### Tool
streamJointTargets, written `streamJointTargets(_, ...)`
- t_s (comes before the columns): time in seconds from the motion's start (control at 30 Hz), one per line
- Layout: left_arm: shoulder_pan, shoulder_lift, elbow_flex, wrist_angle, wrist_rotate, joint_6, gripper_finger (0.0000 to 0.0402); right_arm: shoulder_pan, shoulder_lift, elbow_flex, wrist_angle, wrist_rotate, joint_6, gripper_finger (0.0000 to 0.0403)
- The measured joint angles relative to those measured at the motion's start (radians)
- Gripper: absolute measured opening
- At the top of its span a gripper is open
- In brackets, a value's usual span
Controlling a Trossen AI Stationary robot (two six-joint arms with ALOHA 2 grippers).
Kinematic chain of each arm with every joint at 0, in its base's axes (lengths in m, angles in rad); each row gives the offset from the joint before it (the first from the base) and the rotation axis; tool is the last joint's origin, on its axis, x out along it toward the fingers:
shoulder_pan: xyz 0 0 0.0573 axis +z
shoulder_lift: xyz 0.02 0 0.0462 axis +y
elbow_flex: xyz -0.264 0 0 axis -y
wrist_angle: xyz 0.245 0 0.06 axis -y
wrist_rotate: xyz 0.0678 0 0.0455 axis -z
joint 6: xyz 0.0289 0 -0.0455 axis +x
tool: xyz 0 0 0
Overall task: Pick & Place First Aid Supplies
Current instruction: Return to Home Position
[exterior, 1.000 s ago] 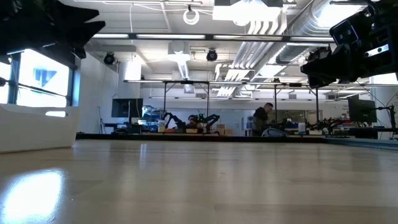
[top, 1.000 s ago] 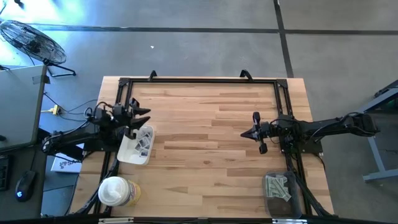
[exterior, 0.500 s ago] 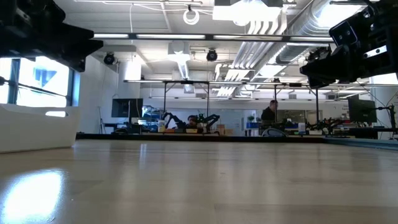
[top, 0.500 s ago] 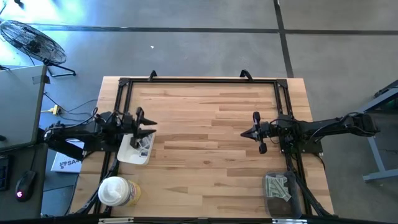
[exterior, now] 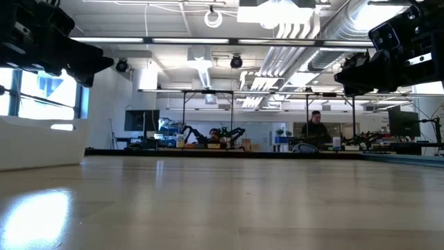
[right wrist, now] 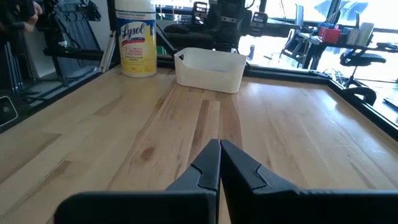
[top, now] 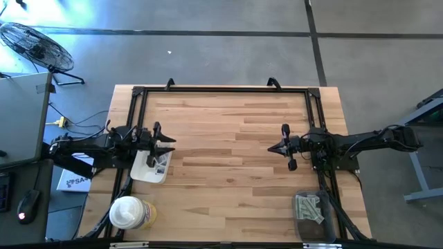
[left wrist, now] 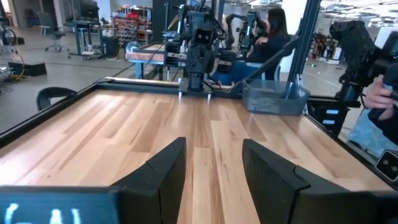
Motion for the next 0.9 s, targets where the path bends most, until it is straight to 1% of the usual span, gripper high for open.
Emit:
streamJointTargets(0.53, 0.000, 0.000, 0.000, 0.000, -0.001, -0.006, 0.0156, 0.000, 0.000, 0.000, -0.001, 0.000, -0.022, 0.0003)
streamJointTargets(0.9, 0.000, 0.000, 0.000, 0.000, -0.002, -0.008, 0.0156, 0.000, 0.000, 0.000, -0.003, -0.001, 0.011, 0.0003)
